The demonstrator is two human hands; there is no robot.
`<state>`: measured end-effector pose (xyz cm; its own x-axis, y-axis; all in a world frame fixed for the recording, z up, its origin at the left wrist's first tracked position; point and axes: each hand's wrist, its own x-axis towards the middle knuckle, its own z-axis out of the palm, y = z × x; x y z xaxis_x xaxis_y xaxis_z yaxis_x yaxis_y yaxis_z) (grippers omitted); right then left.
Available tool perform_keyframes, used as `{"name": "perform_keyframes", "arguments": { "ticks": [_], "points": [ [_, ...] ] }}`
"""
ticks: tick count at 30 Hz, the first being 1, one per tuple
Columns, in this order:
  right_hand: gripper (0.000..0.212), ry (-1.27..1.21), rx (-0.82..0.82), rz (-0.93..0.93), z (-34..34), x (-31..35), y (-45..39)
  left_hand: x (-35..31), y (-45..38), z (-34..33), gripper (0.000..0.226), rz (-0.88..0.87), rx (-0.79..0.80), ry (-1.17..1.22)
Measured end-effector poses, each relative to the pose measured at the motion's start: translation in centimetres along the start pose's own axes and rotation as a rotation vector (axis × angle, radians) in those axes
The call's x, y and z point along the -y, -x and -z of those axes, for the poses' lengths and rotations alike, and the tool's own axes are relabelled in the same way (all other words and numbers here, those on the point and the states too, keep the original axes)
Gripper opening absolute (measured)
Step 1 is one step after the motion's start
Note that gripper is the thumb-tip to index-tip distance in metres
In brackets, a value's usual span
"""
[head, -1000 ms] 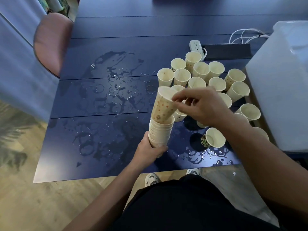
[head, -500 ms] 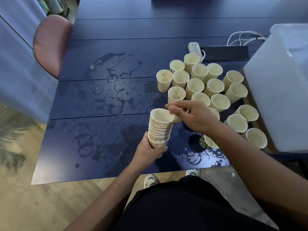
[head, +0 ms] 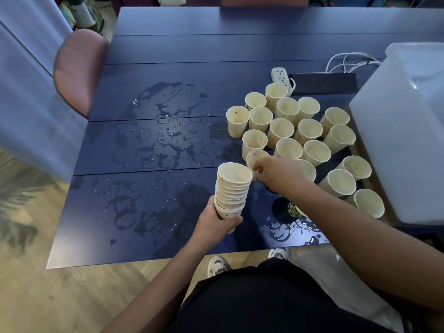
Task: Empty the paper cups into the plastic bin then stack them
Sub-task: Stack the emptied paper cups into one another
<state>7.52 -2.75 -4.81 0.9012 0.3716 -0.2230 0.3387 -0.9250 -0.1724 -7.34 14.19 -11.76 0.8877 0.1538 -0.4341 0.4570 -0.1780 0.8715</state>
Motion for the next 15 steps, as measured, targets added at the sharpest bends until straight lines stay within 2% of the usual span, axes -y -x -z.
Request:
{"name": "perform_keyframes", "arguments": {
  "ticks": [3, 7, 12, 15],
  "points": [
    [0.02, -0.004, -0.014, 0.024, 0.0, 0.2, 0.3, 0.1, 0.1, 0.0, 0.057, 0.003, -0.001, -0.003],
    [0.022, -0.128, -0.091, 0.042, 1.6, 0.6, 0.6, 0.2, 0.1, 0.1, 0.056, 0.01, -0.013, -0.022],
    [0.024, -0.36, -0.363, 0.097, 5.6, 1.7, 1.3, 0.1, 0.1, 0.1, 0.059, 0.024, 0.008, -0.016],
    [0.022, -0.488, -0.523, 0.213, 7.3, 2.1, 1.9, -0.1, 0.1, -0.2, 0.059, 0.013, 0.021, -0.02]
  ]
}}
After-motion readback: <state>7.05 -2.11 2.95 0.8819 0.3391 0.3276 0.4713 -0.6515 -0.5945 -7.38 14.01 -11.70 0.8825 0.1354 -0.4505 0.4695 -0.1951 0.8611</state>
